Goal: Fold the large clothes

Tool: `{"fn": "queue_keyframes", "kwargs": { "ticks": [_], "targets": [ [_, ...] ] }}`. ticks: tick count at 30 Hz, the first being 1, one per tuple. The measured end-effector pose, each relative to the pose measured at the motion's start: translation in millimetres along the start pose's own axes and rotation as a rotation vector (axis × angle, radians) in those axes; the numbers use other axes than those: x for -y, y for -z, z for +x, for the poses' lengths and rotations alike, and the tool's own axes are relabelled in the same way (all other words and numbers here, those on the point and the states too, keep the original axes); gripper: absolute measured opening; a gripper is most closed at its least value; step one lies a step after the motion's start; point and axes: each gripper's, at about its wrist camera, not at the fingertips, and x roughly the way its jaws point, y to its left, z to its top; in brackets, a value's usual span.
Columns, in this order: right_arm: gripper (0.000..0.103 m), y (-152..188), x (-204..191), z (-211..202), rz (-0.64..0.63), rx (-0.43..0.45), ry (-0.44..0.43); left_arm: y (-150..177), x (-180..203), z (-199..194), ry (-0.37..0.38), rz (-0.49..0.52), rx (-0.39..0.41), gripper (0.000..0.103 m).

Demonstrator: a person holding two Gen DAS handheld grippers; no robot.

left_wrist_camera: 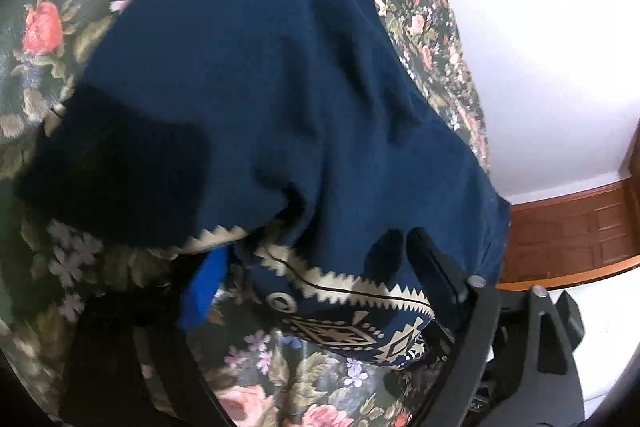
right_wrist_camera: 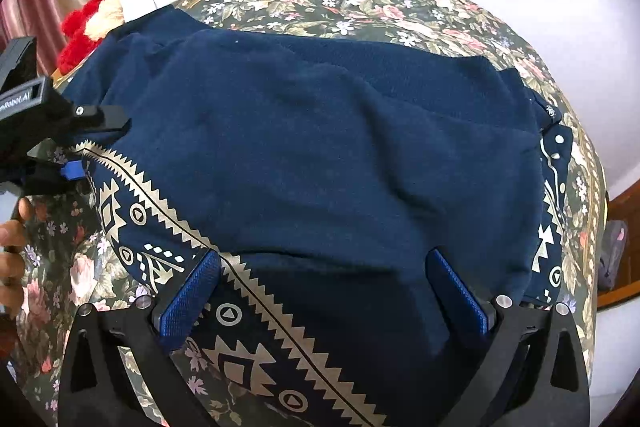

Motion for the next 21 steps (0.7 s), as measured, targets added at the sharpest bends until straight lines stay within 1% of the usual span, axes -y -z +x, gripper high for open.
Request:
{"fn": "queue_keyframes", "kwargs": {
  "ticks": [1, 3, 5, 6, 7, 9, 14, 18, 20, 21],
  "targets": [
    [0.103, 0, 0, 0, 0.001, 0.0, -0.003, 3, 1, 0, -0.014, 0.002, 0.003, 0.088],
    [0.103, 0, 1, 0, 0.001, 0.003, -0.005, 10, -1, -3, -0.017, -0.006, -0.009, 0.088],
    [0.103, 1, 1, 0, -0.004, 0.008, -0.007, 21, -9, -3, 0.006, -0.042, -0.038, 0.088],
    [0.103, 2, 0, 0, -0.005, 0.01, -0.006, 28, -16, -4, 0.039, -0.07, -0.054, 0.088],
    [0.103, 2, 0, 0, -0.005, 0.014, -0.006, 31, -18, -5, 0.053, -0.087, -0.06, 0.088],
    [0.103, 3, 0, 0, 0.0, 0.017, -0.005, 30, -19, -6, 0.049, -0.093, -0.048, 0.088],
    [0.103, 4, 1, -1, 0.004, 0.019, -0.011, 3, -11, 5, 0.02, -0.119, 0.042, 0.088],
    [0.103, 6, 4, 0, 0.002, 0.021, -0.025, -16, 8, 14, -0.037, -0.097, 0.146, 0.088],
    [0.103, 6, 6, -1, 0.002, 0.021, -0.035, -27, 14, 19, -0.04, -0.093, 0.19, 0.088],
    [0.103, 7, 6, -1, 0.001, 0.02, -0.038, -33, 16, 19, -0.041, -0.091, 0.212, 0.086]
  ]
}}
